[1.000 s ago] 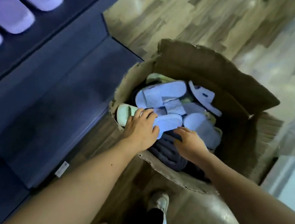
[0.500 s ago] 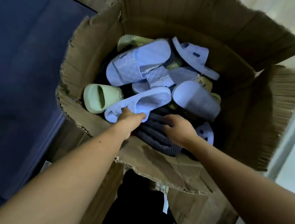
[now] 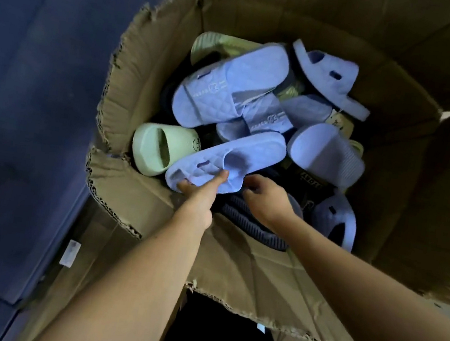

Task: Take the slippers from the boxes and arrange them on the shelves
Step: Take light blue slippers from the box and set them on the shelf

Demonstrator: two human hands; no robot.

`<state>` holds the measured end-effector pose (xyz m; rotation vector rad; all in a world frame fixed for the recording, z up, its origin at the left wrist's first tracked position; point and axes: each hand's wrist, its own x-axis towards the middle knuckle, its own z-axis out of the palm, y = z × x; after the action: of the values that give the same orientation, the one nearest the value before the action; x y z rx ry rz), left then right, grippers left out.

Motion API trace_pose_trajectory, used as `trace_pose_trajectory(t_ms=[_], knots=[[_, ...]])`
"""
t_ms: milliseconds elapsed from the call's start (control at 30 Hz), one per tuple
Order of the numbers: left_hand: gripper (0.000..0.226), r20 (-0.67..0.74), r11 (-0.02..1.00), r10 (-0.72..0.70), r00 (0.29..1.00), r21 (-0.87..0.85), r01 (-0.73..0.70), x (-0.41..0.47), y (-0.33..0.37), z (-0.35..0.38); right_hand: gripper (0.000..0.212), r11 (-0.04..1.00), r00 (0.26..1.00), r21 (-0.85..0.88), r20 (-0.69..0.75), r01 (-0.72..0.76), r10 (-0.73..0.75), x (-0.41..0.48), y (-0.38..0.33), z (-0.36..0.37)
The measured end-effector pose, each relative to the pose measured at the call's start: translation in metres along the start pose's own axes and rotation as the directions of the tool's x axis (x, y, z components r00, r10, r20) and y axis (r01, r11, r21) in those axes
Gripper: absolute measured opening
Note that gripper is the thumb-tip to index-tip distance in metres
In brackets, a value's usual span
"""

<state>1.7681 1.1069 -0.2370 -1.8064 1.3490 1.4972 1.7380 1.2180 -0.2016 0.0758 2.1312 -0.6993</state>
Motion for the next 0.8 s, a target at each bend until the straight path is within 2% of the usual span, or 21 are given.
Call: trace_pose_trajectory(t_ms=[133,200,233,300,367,433,467,533,600,733,800], knots=[[0.103,-0.077,0.983,0.184,0.98,-0.009,-0.186,-0.02,0.017,0.0,0.035,0.999,0.986,0.026,-0.162,0.041,-0.036,0.009,-0.016,-0.016],[0.104,-0.141,0.938,0.323,0.936,0.179,-0.297,-0.025,0.031,-0.002,0.033,0.998,0.969,0.045,-0.244,0.053,-0.041,0.015,-0.025,-0.024],[0.105,-0.136,0.885,0.399,0.907,0.317,-0.342,-0.026,0.038,-0.004,0.032,0.997,0.959,0.048,-0.28,0.062,-0.046,0.019,-0.03,-0.028],[0.108,-0.047,0.706,0.542,0.839,0.568,-0.424,-0.026,0.053,-0.013,0.031,0.996,0.939,0.03,-0.337,0.086,-0.071,0.029,-0.04,-0.035],[0.108,0.144,0.402,0.626,0.766,0.782,-0.476,-0.021,0.067,-0.027,0.032,0.995,0.93,-0.005,-0.353,0.103,-0.098,0.038,-0.052,-0.043],[0.105,0.306,0.126,0.608,0.732,0.874,-0.47,-0.009,0.074,-0.044,0.032,0.993,0.937,-0.042,-0.328,0.114,-0.121,0.047,-0.063,-0.048],[0.105,0.332,0.089,0.575,0.748,0.883,-0.46,-0.002,0.074,-0.051,0.032,0.992,0.942,-0.053,-0.312,0.116,-0.127,0.052,-0.068,-0.05],[0.103,0.319,0.156,0.549,0.773,0.869,-0.47,0.003,0.069,-0.057,0.034,0.994,0.952,-0.05,-0.286,0.102,-0.112,0.061,-0.078,-0.051],[0.097,0.307,0.187,0.58,0.754,0.851,-0.49,0.004,0.067,-0.052,0.041,0.997,0.969,-0.035,-0.234,0.075,-0.081,0.071,-0.086,-0.049],[0.094,0.287,0.221,0.586,0.758,0.843,-0.49,0.009,0.071,-0.048,0.079,0.997,1.0,0.072,0.0,-0.031,0.031,0.088,-0.096,-0.039],[0.101,0.301,0.183,0.585,0.753,0.856,-0.484,0.01,0.069,-0.05,0.071,0.98,0.997,0.182,-0.007,-0.08,0.082,0.09,-0.098,-0.035]])
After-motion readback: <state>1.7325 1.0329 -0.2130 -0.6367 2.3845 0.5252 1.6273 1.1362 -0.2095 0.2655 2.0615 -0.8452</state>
